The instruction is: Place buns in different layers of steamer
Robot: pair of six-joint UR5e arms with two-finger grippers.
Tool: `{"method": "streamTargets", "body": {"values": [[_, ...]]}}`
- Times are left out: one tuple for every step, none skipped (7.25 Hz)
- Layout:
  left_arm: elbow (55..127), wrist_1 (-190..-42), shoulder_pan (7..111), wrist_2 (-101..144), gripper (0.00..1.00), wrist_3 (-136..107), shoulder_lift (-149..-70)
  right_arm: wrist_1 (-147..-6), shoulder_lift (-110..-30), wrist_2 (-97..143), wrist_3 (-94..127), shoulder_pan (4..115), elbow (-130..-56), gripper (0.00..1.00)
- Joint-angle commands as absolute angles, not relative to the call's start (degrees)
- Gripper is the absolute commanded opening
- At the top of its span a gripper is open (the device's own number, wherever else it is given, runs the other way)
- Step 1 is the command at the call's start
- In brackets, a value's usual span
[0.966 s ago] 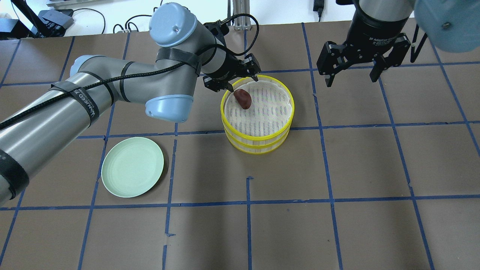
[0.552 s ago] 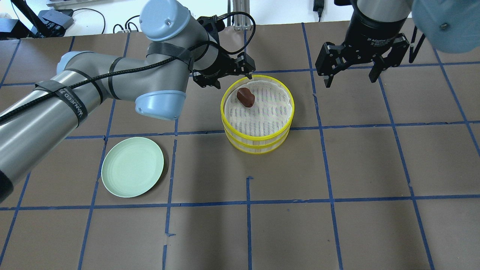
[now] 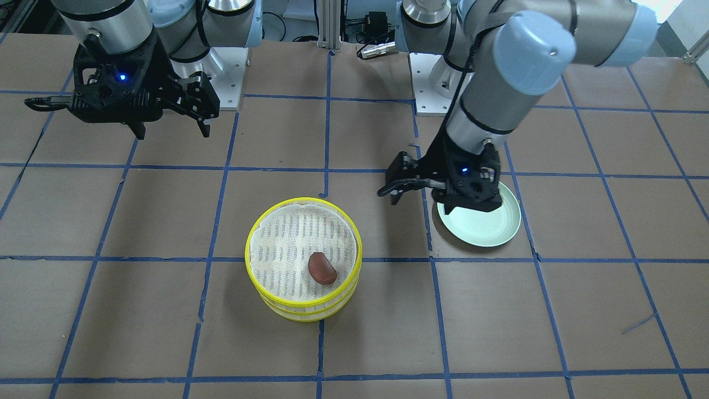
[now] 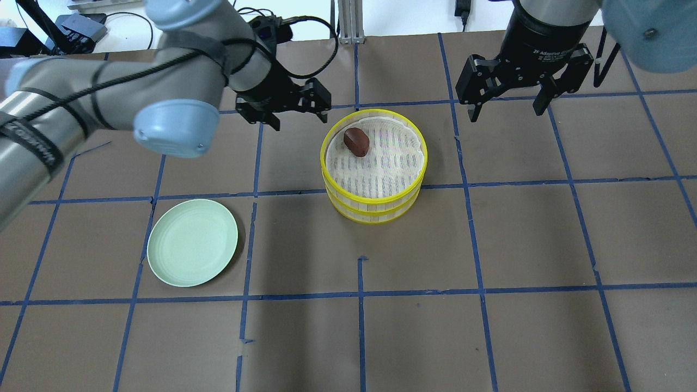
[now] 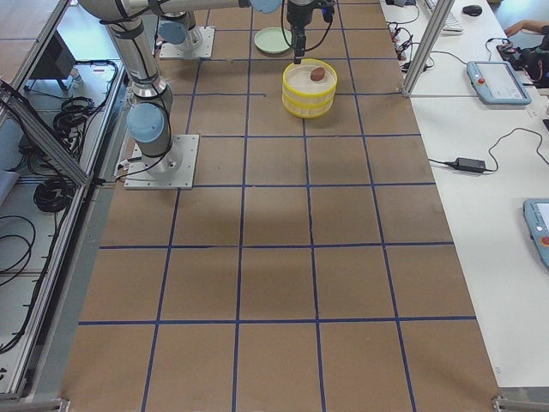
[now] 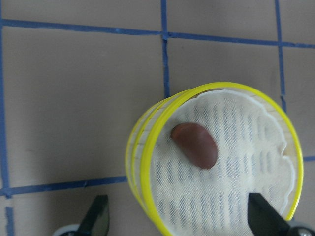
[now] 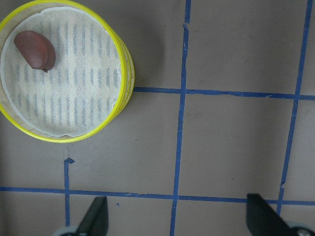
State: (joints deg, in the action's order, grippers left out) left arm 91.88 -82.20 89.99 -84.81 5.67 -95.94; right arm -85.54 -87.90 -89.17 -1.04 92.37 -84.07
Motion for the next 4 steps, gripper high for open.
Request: {"method": "streamTargets", "body": {"values": [[91.7, -90.1, 88.0, -93.7, 1.00, 8.5, -88.6, -86.2, -87.9, -89.1, -0.7, 92.1, -84.5, 1.00], [91.4, -90.1, 88.2, -93.2, 1.00, 8.6, -85.9, -86.4, -87.9, -89.1, -0.7, 91.8, -84.6, 1.00], [92.5, -90.1, 88.3, -92.6, 1.00, 8.6, -84.7, -86.3, -87.9, -89.1, -0.7, 91.8, -84.7, 1.00], [92.3, -90.1, 88.3, -87.4, 1.00, 8.4, -84.4, -86.3, -87.9, -89.1, -0.6, 91.8, -84.8, 1.00]]}}
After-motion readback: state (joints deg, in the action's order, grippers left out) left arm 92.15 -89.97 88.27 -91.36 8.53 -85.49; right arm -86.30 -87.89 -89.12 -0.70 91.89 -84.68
